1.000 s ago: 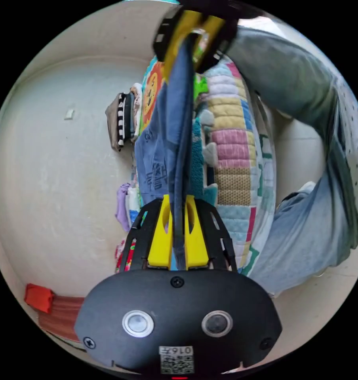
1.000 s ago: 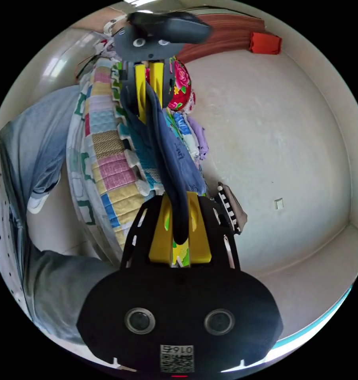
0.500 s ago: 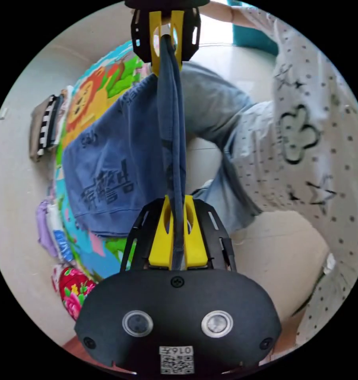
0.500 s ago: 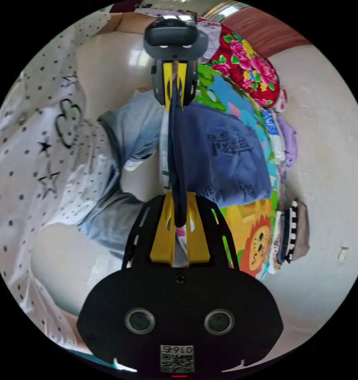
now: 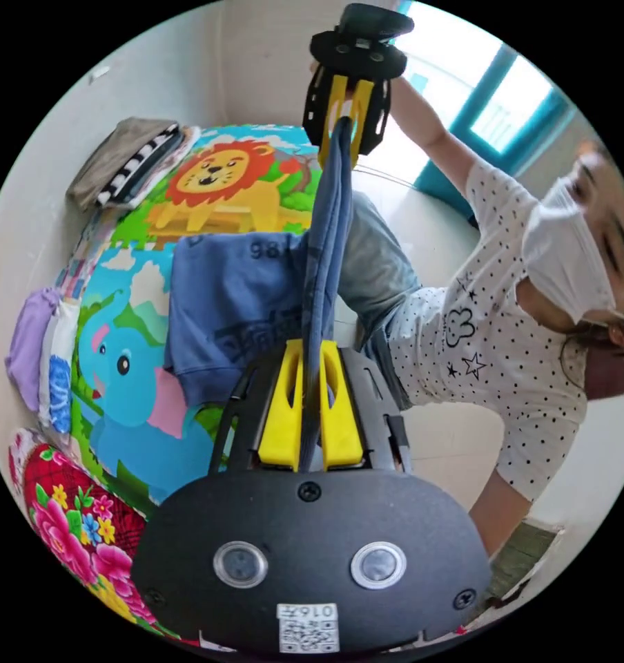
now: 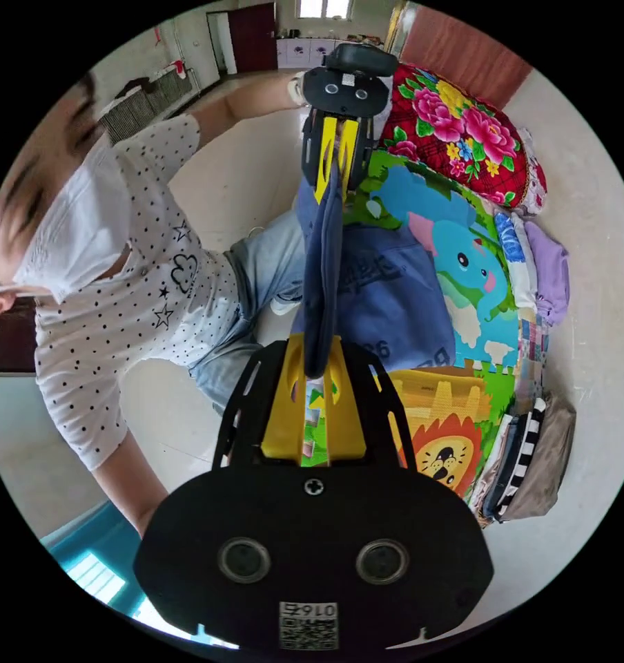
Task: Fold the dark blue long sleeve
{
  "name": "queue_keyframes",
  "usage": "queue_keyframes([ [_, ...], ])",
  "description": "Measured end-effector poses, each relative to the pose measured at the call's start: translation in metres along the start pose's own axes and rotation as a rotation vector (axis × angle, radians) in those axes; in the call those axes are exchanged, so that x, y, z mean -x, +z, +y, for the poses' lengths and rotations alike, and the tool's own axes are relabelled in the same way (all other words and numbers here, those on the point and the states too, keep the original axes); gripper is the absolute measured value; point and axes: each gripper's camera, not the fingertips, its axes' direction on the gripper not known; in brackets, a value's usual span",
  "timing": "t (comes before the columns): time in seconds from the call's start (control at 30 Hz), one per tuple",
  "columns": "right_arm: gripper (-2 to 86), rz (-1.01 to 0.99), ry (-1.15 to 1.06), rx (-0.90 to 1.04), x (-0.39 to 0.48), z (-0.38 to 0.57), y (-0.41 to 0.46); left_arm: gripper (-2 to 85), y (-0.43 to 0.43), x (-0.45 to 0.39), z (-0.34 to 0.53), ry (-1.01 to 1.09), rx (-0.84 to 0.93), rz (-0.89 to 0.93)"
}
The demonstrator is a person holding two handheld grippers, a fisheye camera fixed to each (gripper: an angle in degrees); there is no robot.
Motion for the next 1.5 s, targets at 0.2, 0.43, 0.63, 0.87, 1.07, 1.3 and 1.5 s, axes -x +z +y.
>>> queue_keyframes([
  [0.2, 1.5, -0.152, 0.151, 0.177, -0.189, -0.026, 0.030, 2.4, 0.035, 0.156, 0.009, -0.250, 0.119, 0.108],
  [0.43, 0.4, -0.297, 0.327, 0.365, -0.328, -0.031, 0.124, 1.1, 0.077, 0.241, 0.025, -0.309, 0.190, 0.159],
  [0.63, 0.5, -0.272, 0.343, 0.410, -0.347, -0.015, 0.143, 3.9, 0.060, 0.267, 0.050, -0.365, 0.127, 0.132],
  [0.87, 5.8, -0.274, 0.538, 0.346, -0.365, 0.042, 0.161, 4.4, 0.041, 0.291, 0.123, -0.459, -0.073, 0.111],
  [1.07, 3.0, -0.014, 0.764, -0.134, -0.305, 0.151, 0.131, -0.8, -0.031, 0.259, 0.266, -0.637, -0.635, 0.075],
  [1.3, 0.1, 0.321, 0.535, -0.432, -0.107, 0.203, 0.162, -1.0, 0.017, 0.098, 0.267, -0.478, -0.600, 0.011],
  [1.5, -0.4, 0.496, 0.506, -0.247, -0.057, 0.181, 0.257, -1.0, 0.060, 0.064, 0.249, -0.660, -0.317, -0.416],
])
